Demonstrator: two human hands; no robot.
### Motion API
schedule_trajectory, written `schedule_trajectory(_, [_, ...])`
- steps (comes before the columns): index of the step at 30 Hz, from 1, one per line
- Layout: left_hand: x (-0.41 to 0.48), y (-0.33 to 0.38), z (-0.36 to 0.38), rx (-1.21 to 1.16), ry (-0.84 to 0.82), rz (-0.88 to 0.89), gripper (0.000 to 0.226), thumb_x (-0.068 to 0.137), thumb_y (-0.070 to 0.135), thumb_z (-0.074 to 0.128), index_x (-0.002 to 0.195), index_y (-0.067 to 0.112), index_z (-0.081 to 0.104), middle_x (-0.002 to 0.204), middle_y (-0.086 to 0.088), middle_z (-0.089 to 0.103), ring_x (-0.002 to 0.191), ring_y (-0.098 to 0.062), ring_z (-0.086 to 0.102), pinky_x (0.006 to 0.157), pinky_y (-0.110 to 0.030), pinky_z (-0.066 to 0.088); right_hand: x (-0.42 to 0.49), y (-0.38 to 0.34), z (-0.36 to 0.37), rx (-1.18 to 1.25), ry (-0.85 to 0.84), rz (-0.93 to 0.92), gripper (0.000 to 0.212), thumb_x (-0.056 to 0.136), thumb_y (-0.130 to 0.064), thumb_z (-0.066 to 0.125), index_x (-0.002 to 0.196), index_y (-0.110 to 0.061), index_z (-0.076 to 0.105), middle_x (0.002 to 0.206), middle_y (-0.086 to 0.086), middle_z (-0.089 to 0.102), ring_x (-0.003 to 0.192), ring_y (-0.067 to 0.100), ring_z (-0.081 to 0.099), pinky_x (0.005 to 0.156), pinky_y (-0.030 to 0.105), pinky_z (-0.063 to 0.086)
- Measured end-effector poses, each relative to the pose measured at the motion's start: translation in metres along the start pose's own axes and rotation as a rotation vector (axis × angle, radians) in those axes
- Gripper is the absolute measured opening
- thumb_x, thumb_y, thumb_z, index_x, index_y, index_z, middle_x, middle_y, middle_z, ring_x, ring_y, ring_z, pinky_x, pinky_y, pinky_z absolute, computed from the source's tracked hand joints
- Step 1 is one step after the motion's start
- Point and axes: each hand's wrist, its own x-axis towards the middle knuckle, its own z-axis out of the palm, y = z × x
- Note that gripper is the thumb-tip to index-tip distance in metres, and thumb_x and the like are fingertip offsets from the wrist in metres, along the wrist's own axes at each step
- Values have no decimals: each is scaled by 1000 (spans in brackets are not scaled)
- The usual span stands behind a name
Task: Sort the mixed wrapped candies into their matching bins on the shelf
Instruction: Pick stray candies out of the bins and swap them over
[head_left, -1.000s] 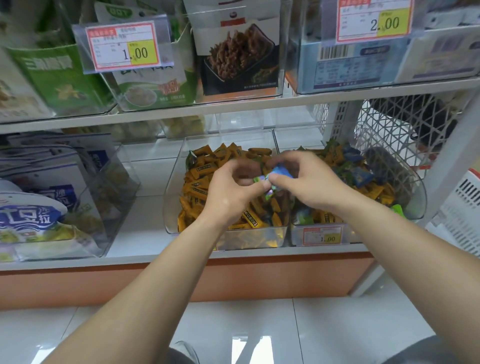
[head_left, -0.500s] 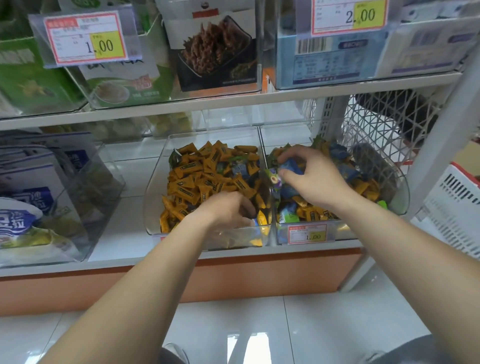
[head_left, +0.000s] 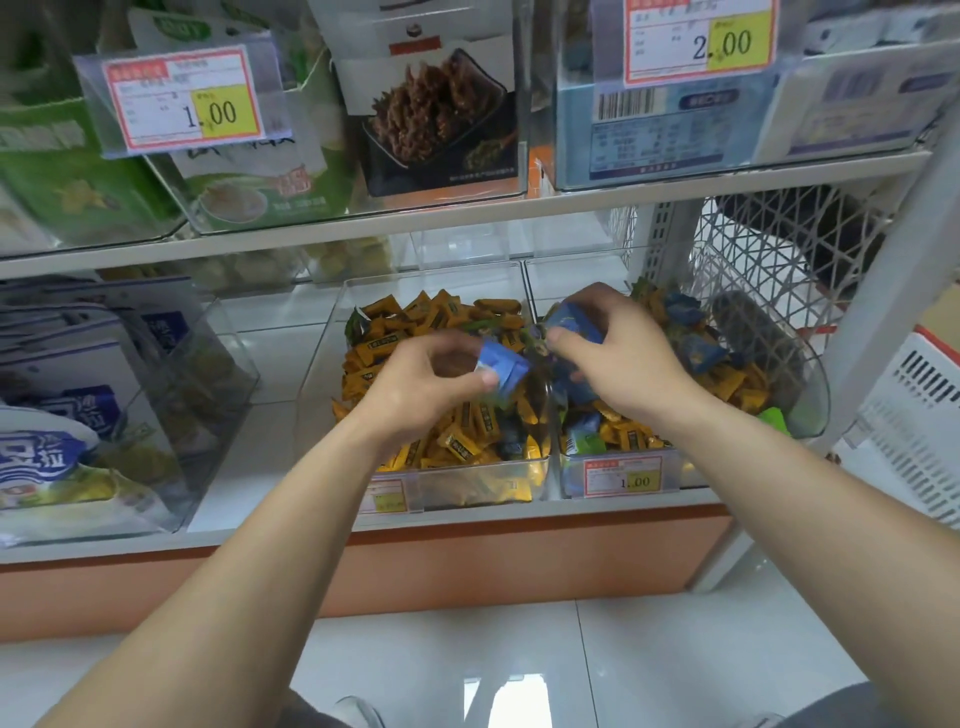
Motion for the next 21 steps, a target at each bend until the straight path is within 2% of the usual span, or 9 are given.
schedule_trajectory(2, [-3, 10, 8, -111, 96, 35, 24, 85, 26, 77, 108, 24, 68, 98, 7, 76, 86, -6, 70, 64, -15, 51, -1, -8, 8, 129, -26, 69, 12, 97, -22, 61, 108, -22, 56, 109, 4, 65, 98, 27, 67, 77, 41, 60])
schedule_trajectory(4, [-2, 19, 18, -144, 205, 54, 23, 83, 25, 79, 103, 26, 68, 98, 4, 74, 90, -11, 70, 69, -23, 55, -2, -15, 14, 311, -79, 143, 8, 102, -26, 54, 109, -27, 56, 114, 6, 64, 100, 29, 69, 69, 37, 61])
schedule_trajectory(6, [1, 24, 27, -233, 278, 49, 24, 81, 23, 81, 100, 25, 67, 93, 2, 74, 85, -10, 71, 65, -22, 54, -3, -18, 16, 370, -137, 139, 6, 100, -30, 57, 106, -33, 56, 115, 1, 63, 101, 24, 69, 70, 36, 62])
schedule_trajectory(10, [13, 19, 31, -320, 267, 20, 13, 90, 22, 72, 102, 21, 72, 93, 6, 77, 86, -8, 72, 68, -23, 55, 1, -6, 5, 408, -79, 150, 24, 95, -20, 66, 114, -28, 53, 118, -1, 61, 94, 20, 71, 67, 29, 61])
schedule_trajectory(13, [25, -6, 24, 132, 253, 85, 19, 91, 20, 69, 109, 27, 71, 104, 13, 73, 99, -5, 66, 87, -30, 55, 7, 11, -16, 47, 108, 16, 35, 96, -24, 63, 126, -29, 46, 103, -7, 61, 82, 12, 66, 59, 19, 52])
schedule_trajectory(16, [30, -27, 23, 590, -8, 80, 42, 89, 30, 71, 130, 33, 61, 133, 9, 61, 122, -12, 55, 99, -32, 48, 10, 31, -29, -368, 84, -103, 33, 98, -29, 56, 128, -34, 42, 99, 5, 65, 83, 25, 64, 67, 40, 54])
schedule_trajectory(18, [31, -36, 21, 777, -130, 92, 46, 86, 36, 73, 130, 33, 61, 136, 5, 58, 124, -18, 53, 99, -34, 46, 14, 44, -30, -660, -39, -44, 37, 101, -36, 48, 138, -34, 44, 122, 11, 62, 113, 35, 57, 87, 48, 53])
schedule_trajectory(19, [31, -38, 17, 834, -142, 107, 43, 85, 38, 74, 126, 33, 64, 131, 5, 59, 120, -20, 54, 96, -36, 47, 17, 48, -30, -773, -102, 33, 45, 102, -41, 44, 146, -36, 39, 139, 11, 53, 129, 37, 46, 98, 50, 48])
schedule_trajectory(21, [28, -39, 6, 929, -122, 118, 35, 81, 46, 74, 114, 38, 67, 121, 7, 61, 114, -20, 55, 90, -36, 47, 23, 50, -28, -866, -167, 168, 53, 103, -47, 35, 155, -39, 27, 157, 8, 35, 144, 38, 27, 112, 53, 35])
